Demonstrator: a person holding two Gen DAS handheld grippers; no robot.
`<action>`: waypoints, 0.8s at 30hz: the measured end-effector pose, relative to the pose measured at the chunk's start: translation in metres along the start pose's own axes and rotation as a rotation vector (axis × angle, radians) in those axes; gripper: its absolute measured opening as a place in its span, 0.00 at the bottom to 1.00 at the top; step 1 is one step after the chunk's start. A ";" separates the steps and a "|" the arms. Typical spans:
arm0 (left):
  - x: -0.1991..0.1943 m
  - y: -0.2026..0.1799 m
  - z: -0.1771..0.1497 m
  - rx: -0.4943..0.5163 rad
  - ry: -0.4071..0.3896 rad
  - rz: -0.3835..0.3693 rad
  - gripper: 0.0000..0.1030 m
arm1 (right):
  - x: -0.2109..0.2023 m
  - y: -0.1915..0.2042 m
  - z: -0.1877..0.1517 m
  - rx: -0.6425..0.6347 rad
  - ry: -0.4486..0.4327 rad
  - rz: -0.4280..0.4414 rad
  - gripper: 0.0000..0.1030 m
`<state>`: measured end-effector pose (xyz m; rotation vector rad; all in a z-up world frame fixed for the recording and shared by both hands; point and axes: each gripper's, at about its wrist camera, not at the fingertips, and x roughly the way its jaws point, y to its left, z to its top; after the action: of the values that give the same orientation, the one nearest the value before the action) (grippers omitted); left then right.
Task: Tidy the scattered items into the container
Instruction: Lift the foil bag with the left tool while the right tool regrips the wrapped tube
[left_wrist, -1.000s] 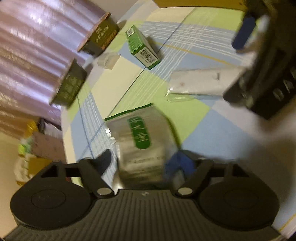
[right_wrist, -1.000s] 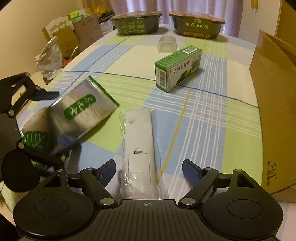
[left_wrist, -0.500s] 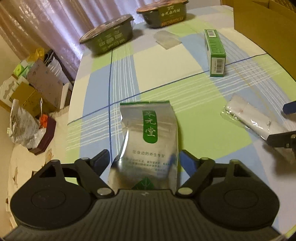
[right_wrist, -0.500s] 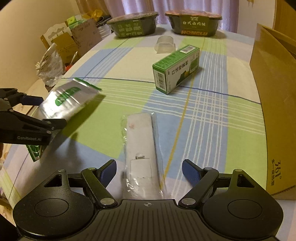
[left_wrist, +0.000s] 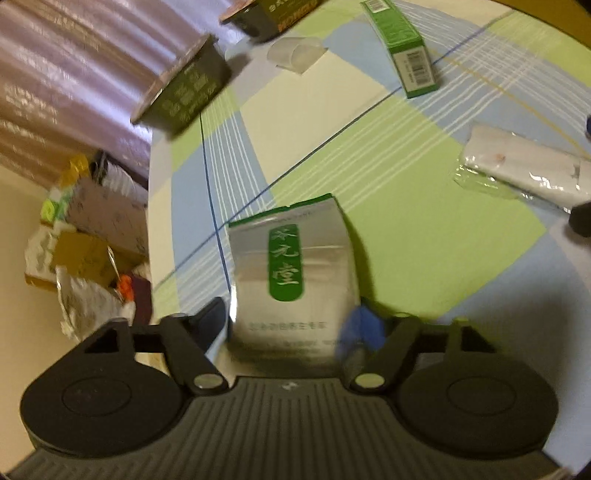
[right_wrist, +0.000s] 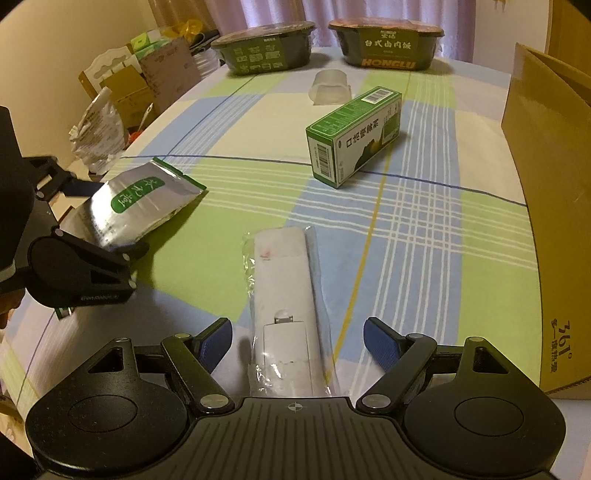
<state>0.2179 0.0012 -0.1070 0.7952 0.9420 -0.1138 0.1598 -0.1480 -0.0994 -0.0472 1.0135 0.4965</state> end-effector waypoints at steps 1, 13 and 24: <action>0.001 0.002 0.000 -0.006 0.013 0.000 0.61 | 0.000 0.000 0.000 -0.002 0.001 0.002 0.82; -0.032 0.023 -0.008 -0.158 -0.003 -0.333 0.50 | 0.007 0.011 -0.005 -0.091 0.014 -0.029 0.82; -0.017 0.016 -0.006 -0.122 0.011 -0.250 0.59 | 0.016 0.028 -0.003 -0.185 0.018 -0.078 0.60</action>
<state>0.2105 0.0123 -0.0871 0.5636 1.0463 -0.2672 0.1521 -0.1182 -0.1089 -0.2555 0.9769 0.5184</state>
